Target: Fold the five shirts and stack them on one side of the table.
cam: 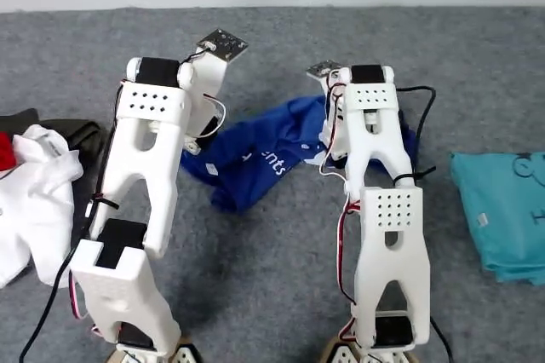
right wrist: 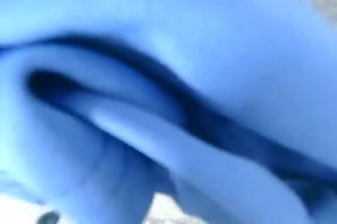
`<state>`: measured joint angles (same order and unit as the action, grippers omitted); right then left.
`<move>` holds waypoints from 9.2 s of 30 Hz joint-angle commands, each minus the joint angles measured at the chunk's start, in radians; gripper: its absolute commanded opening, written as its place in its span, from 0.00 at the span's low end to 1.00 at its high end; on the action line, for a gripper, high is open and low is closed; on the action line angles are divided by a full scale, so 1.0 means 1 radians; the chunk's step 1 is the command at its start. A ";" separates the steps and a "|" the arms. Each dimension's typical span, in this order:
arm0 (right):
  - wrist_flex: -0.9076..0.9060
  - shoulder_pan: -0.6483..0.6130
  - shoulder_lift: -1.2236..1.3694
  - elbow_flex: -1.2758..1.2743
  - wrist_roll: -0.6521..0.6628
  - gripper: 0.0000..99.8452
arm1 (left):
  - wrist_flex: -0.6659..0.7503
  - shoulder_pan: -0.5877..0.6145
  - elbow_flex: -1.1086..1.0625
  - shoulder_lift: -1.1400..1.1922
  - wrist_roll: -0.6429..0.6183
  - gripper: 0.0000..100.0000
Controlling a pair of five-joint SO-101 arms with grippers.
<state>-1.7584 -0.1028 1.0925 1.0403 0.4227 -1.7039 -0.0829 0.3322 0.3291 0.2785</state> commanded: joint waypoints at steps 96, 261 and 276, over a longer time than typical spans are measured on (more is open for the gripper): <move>-0.038 0.225 -0.521 -0.117 0.023 0.22 | 0.002 -0.014 0.002 -0.057 0.011 0.01; 0.786 0.085 -1.218 -0.970 -0.143 0.04 | 0.944 0.112 -0.641 -0.554 -0.064 0.02; 0.769 -0.237 -0.449 -0.410 -0.140 0.21 | 0.844 0.244 -0.642 -0.476 -0.071 0.02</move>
<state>-0.9712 -0.3069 0.5294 0.4127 0.2862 -0.8431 0.1488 -0.3567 -0.1389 0.2156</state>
